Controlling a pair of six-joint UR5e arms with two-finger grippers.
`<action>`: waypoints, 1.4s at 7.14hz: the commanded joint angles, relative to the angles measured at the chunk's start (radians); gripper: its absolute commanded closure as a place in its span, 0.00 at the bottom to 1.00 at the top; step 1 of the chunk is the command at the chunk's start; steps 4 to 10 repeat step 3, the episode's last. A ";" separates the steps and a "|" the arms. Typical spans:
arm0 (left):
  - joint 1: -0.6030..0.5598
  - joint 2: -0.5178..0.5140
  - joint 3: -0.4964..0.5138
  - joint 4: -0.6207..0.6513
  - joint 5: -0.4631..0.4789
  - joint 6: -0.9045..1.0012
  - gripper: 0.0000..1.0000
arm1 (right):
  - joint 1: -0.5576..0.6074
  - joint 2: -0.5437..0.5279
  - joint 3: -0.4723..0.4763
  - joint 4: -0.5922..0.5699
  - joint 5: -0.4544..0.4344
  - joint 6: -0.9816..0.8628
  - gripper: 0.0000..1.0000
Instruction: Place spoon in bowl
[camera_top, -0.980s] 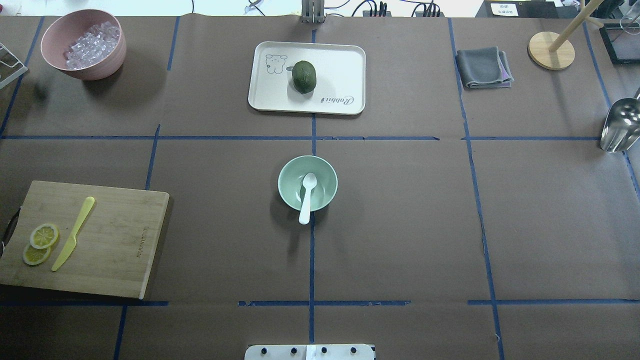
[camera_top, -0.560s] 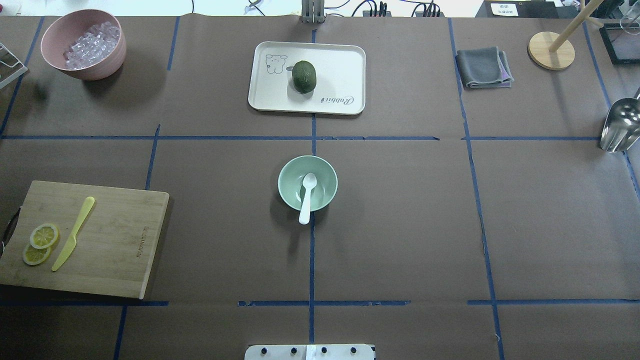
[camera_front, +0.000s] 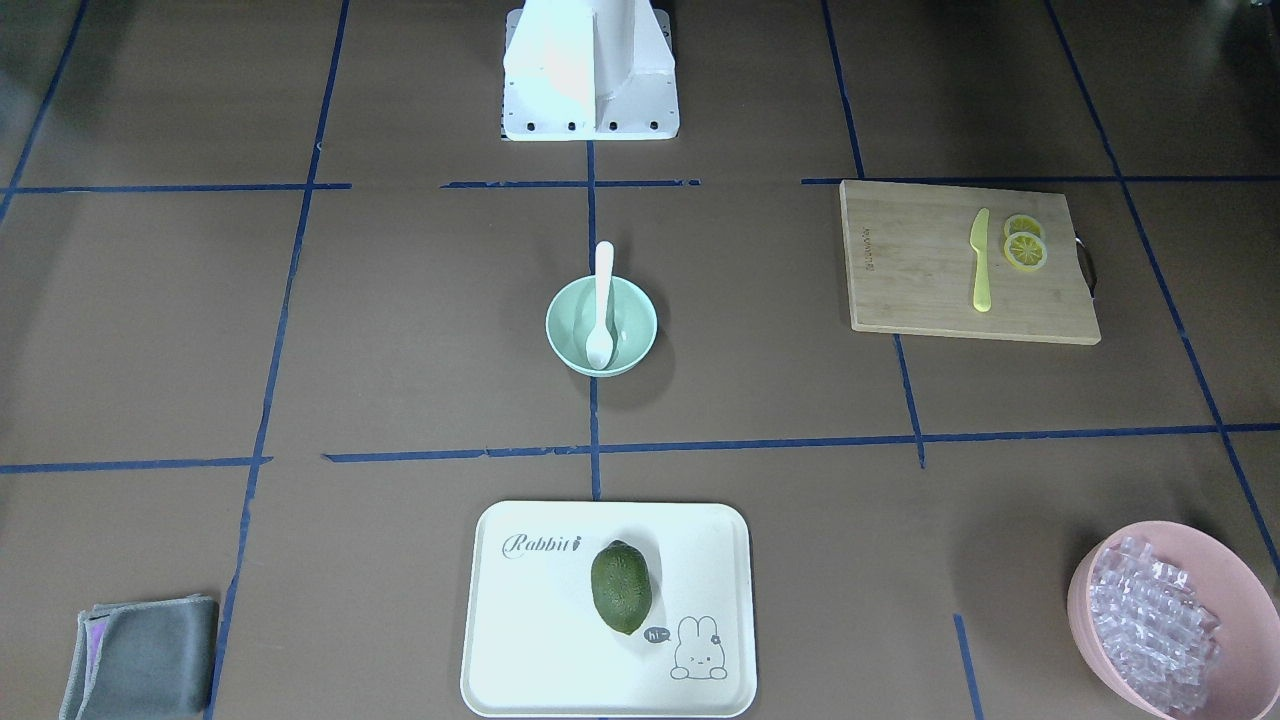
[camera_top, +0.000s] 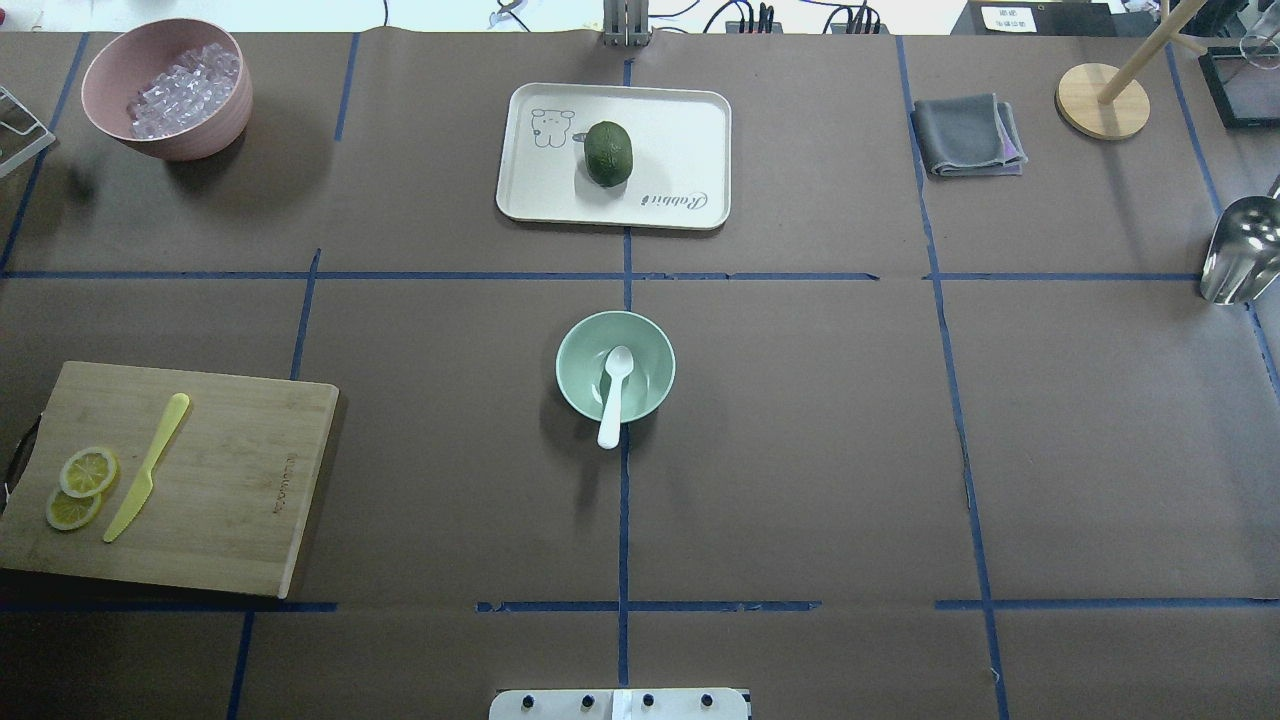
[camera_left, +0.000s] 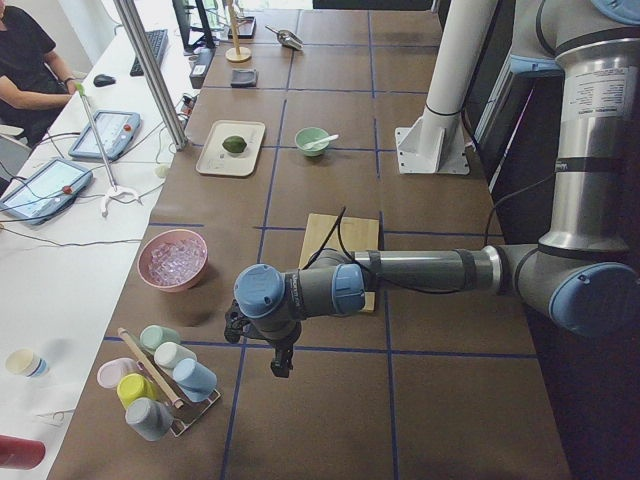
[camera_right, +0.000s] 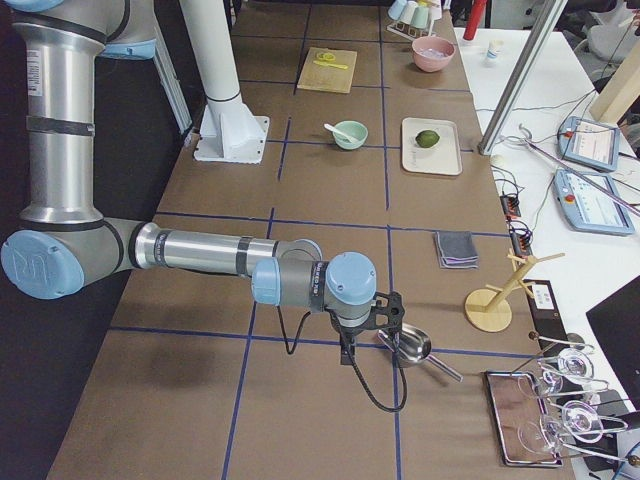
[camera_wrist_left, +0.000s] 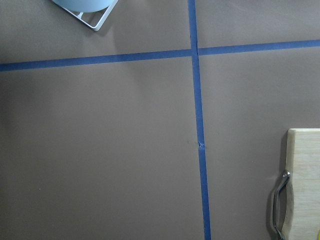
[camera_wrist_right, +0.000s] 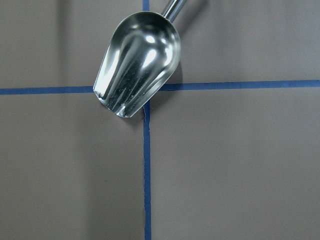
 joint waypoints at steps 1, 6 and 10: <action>0.000 -0.006 0.000 0.000 0.000 0.000 0.00 | 0.000 0.001 0.001 0.000 0.002 0.004 0.00; 0.000 -0.006 0.000 0.000 0.000 0.000 0.00 | 0.000 0.001 0.003 0.000 0.002 0.006 0.00; 0.000 -0.006 0.000 0.000 0.000 0.000 0.00 | 0.000 0.001 0.003 0.000 0.002 0.006 0.00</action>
